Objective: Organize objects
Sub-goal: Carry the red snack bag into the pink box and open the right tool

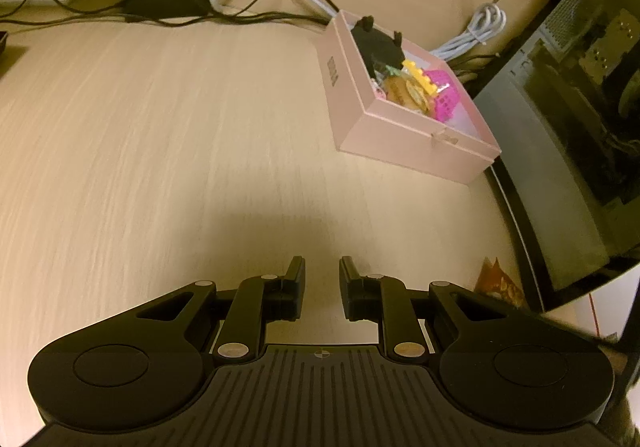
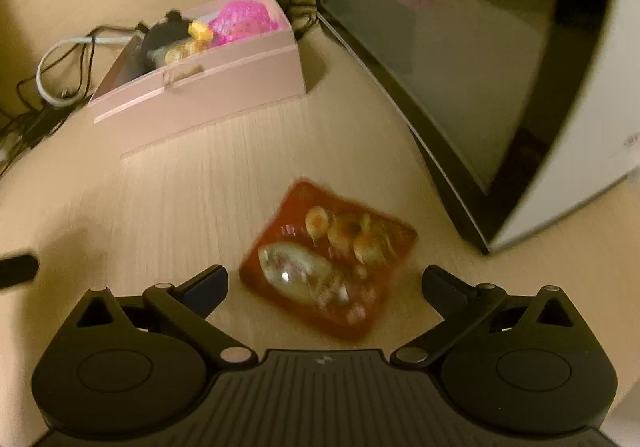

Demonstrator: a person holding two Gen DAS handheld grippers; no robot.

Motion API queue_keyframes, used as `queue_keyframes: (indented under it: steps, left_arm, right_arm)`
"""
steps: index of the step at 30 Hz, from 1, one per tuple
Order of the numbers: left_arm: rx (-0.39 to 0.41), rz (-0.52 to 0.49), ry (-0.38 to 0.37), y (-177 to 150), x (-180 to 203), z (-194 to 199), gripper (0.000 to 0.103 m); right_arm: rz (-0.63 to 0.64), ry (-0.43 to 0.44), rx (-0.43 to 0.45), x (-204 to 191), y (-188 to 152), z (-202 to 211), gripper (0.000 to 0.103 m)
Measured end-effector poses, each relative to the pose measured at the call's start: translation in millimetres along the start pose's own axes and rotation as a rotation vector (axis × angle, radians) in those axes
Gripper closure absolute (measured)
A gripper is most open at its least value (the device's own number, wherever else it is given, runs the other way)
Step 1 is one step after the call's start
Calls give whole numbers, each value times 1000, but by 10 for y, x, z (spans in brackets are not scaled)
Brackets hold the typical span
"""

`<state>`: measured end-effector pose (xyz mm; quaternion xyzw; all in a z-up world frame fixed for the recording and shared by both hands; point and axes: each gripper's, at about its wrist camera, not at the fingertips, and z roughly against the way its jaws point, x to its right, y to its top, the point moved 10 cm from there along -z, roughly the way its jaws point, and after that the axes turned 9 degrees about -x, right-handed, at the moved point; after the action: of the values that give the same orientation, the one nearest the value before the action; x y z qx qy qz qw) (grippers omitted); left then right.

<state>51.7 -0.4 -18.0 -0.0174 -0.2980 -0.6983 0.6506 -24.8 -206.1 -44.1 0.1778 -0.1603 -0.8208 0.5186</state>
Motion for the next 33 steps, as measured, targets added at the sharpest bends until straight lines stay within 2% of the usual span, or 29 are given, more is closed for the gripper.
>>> queue_keyframes:
  steps: [5,9,14,19,22,28,29,30,33]
  left_arm:
    - [-13,-35,43,-23,19,-17,83]
    - [-16,-56,74,-21,29,-31,83]
    - [-25,-58,84,-19,27,-43,83]
    - [-28,-51,84,-19,6,-35,83]
    - [-24,-44,85,-17,-12,-19,83]
    - [-24,-38,83,-17,-36,-2,83]
    - [-28,-36,85,-19,-45,-10,83]
    - [-33,-31,88,-21,-59,-20,83]
    - [-39,-22,94,-20,-98,-30,83]
  right_arm:
    - [120,-2,6,-241,131,-132,2]
    - [239,-16,32,-316,158,-107,25]
    - [304,71,34,-391,121,39,26]
    - [360,93,72,-546,214,216,26]
    - [365,119,152,-692,510,382,26]
    - [372,122,408,-1145,1447,777,25]
    - [364,138,438,-1214,1594,776,18]
    - [359,152,438,-1272,1696,731,5]
    - [332,149,386,-1240,1772,518,4]
